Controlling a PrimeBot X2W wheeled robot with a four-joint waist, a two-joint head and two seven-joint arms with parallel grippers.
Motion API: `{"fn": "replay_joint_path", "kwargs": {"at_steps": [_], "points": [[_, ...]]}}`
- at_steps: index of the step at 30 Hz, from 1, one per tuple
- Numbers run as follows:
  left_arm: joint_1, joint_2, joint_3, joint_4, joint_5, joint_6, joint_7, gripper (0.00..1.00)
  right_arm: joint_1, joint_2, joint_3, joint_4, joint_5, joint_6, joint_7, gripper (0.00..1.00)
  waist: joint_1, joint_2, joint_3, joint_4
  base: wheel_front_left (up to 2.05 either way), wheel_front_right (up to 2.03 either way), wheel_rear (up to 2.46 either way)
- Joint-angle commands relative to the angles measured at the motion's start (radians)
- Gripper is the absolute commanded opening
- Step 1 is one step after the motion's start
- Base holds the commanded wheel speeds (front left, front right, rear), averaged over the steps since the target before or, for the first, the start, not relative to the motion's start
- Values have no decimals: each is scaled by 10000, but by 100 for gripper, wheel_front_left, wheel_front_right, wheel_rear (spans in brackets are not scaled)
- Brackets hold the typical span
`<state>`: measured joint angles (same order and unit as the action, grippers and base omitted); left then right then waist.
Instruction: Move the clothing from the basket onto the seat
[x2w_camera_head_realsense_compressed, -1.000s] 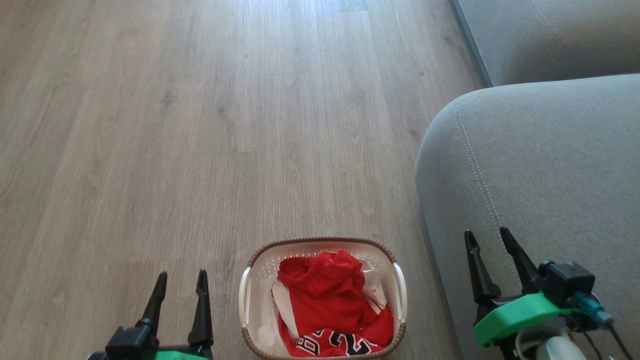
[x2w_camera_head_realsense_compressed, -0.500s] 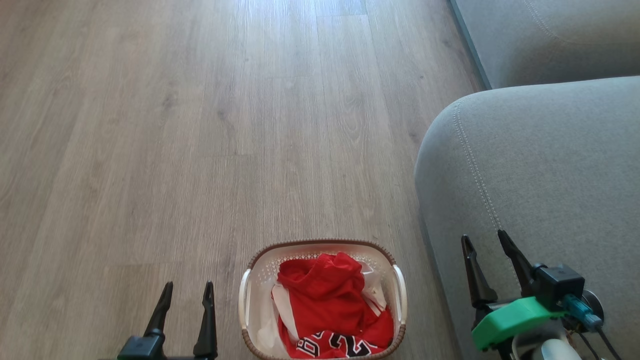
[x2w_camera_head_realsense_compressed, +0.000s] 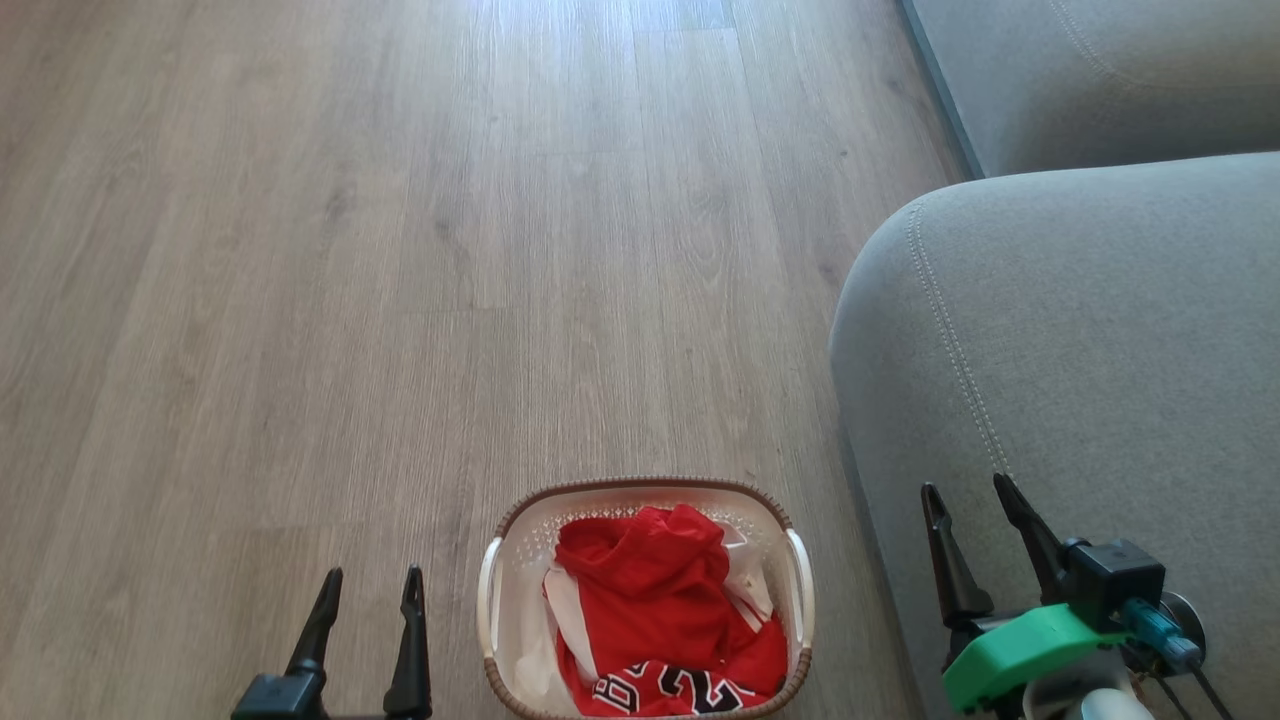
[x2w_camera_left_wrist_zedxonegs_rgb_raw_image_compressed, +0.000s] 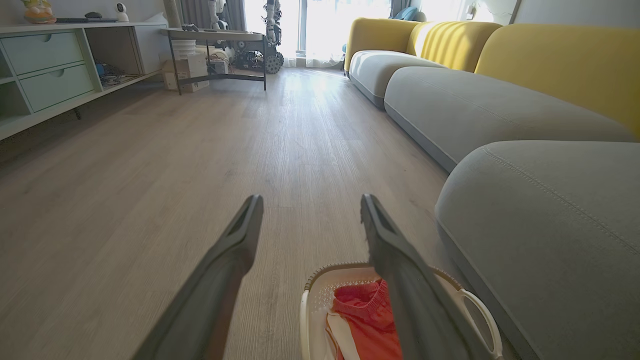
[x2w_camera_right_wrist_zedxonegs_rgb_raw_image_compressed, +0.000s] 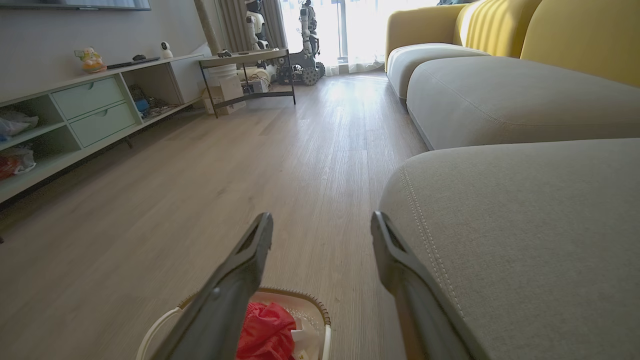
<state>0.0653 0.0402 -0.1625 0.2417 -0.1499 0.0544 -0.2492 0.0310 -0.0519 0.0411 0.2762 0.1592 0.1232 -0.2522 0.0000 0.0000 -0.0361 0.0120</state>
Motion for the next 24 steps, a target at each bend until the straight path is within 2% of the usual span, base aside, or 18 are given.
{"fn": "replay_joint_path", "kwargs": {"at_steps": [1,24], "points": [[-264,100,357,-291,2,85,-126,100,-267,16,262,-310,12,75,-95,100,0,0,10,-4,0,0,0],[-380,156,350,-284,158,-56,-126,100,-282,17,114,-597,-1,75,-95,100,0,0,326,5,0,0,0]]}}
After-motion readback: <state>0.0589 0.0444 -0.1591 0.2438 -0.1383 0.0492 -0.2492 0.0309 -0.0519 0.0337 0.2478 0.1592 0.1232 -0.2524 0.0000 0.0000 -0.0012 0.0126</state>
